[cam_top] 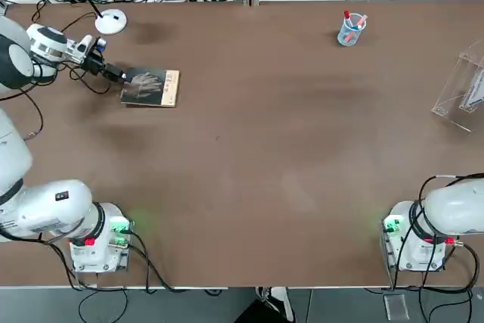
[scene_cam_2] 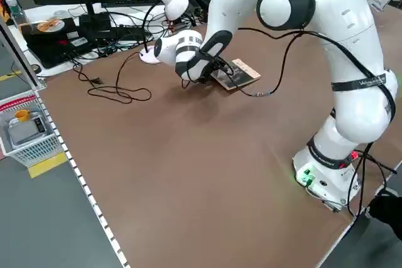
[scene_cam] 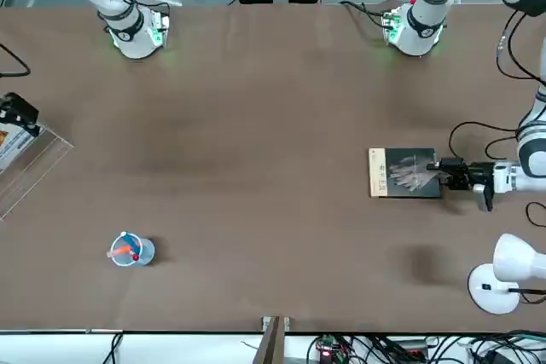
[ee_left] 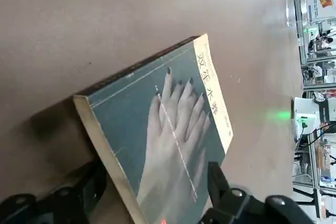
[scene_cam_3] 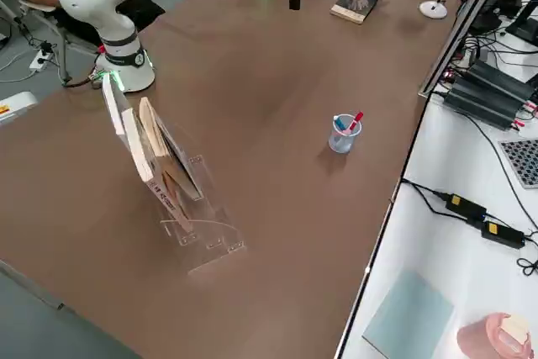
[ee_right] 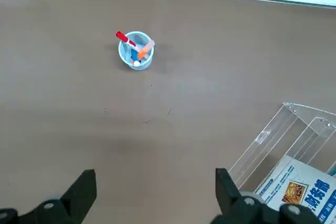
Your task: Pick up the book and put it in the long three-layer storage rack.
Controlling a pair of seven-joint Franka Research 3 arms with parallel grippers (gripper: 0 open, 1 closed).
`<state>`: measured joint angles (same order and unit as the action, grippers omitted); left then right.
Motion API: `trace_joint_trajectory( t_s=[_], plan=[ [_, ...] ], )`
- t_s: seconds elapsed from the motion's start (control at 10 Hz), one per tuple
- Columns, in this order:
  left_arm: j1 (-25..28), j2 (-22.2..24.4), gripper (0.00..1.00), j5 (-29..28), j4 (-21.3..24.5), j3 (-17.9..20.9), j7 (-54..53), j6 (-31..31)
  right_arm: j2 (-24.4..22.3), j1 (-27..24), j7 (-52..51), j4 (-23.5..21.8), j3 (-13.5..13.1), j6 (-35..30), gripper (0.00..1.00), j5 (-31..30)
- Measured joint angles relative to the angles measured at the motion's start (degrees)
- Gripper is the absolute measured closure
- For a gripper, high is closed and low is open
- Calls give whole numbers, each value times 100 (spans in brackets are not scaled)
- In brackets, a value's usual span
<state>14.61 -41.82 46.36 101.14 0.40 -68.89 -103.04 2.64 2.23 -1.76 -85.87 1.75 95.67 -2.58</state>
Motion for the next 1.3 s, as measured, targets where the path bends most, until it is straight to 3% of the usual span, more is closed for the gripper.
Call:
trace_joint_trajectory(
  t_s=[0.8, 1.3],
  plan=[
    [73, -60, 36, 0, -56, 2, -35, 95, 0, 0, 0, 0, 0, 0, 0, 0],
    [74, -108, 40, 0, -62, 1, -42, 98, 0, 0, 0, 0, 0, -1, 0, 0]
  ],
)
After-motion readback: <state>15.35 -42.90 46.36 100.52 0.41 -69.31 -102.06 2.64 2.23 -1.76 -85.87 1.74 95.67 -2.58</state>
